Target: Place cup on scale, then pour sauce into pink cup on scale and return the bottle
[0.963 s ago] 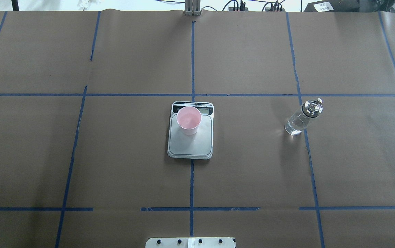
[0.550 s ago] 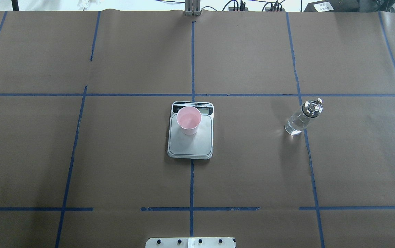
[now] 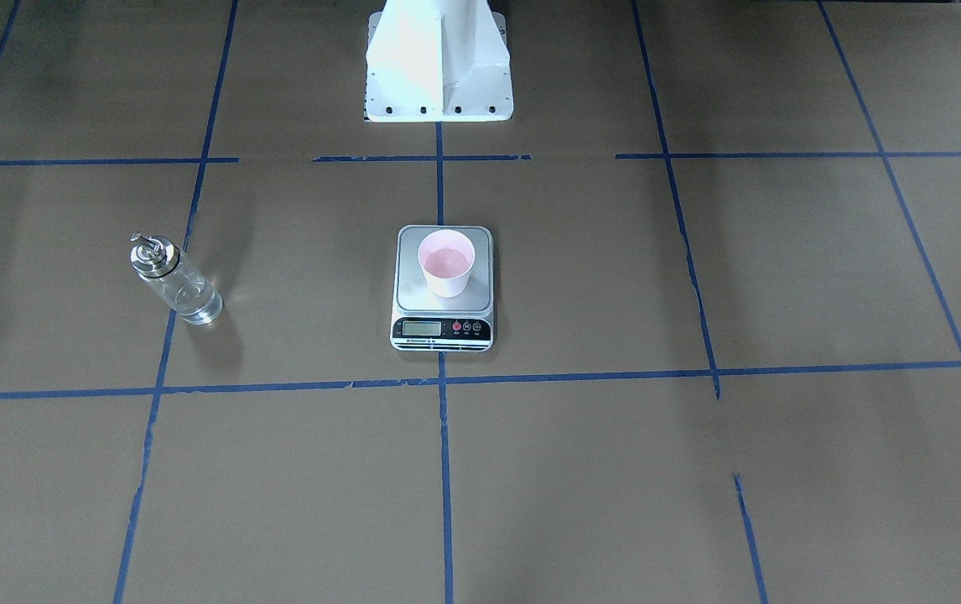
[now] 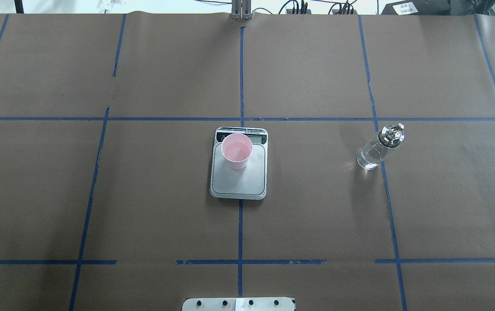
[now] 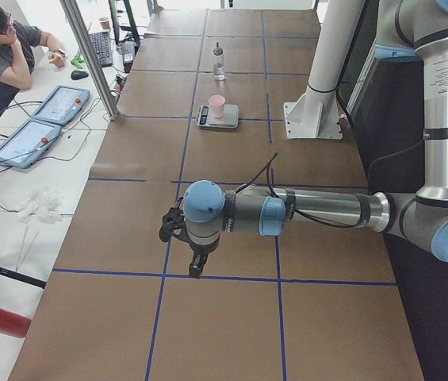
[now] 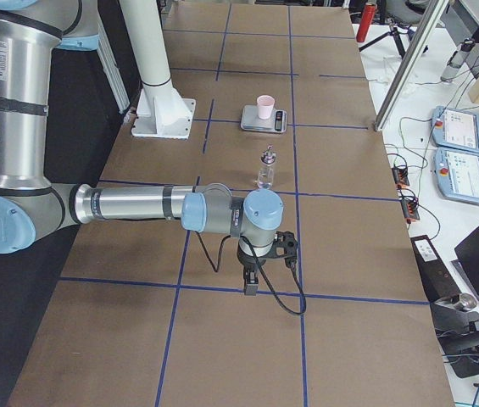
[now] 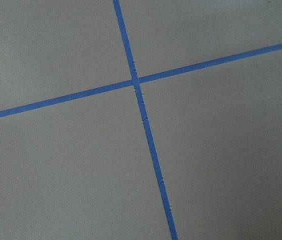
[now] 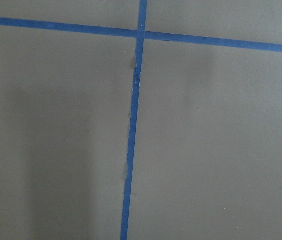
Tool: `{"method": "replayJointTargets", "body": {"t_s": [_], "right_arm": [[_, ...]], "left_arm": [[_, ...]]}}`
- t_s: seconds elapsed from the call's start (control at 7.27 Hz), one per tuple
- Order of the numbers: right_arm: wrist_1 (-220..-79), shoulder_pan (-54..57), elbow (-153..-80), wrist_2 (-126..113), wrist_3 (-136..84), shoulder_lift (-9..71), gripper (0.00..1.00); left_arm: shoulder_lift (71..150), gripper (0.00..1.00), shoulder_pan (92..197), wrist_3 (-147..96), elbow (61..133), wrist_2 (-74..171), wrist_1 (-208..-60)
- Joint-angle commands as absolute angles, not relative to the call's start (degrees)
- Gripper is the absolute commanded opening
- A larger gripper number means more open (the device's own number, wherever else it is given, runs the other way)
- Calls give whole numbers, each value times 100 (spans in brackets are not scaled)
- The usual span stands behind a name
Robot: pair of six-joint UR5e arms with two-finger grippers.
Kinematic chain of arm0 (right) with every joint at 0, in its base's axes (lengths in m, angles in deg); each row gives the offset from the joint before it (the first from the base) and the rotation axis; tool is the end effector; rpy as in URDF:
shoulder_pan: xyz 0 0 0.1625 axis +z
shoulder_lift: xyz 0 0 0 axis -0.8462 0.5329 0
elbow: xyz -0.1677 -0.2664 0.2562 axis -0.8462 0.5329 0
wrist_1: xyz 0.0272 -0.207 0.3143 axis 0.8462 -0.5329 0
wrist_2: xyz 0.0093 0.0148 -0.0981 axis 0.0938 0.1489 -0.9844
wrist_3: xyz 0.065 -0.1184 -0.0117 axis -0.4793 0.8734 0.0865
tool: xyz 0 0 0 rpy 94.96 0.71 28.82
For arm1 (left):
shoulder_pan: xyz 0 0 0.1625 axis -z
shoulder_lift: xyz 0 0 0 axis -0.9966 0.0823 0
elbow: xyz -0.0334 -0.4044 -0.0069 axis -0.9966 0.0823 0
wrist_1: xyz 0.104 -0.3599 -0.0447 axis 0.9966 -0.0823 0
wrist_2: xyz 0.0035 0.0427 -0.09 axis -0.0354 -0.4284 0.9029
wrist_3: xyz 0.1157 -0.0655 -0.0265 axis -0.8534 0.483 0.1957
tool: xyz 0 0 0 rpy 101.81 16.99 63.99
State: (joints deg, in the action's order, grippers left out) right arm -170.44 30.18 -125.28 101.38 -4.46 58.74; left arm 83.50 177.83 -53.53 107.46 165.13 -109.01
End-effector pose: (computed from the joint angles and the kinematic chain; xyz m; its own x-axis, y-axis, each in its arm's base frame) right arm 0.0310 -0.3906 0.6513 0.7518 -0.0726 0.6553 0.1024 0.9947 -0.0074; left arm -0.0505 -0.4041 0.6247 0.6629 0.2557 -0.7037 -0.1102 0.9630 0.2461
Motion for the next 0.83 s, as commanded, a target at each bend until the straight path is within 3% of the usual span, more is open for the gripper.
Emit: {"method": "replayJointTargets", "body": {"t_s": [0.0, 0.69], "right_arm": [[-17044, 3018, -12521, 10136, -438, 5877, 100], [-17044, 3018, -12521, 10136, -437, 5877, 100]], "left_arm": [[8350, 100, 17783, -5350, 10851, 16499, -10897], [8306, 100, 17783, -5350, 10896, 16481, -10897]]}}
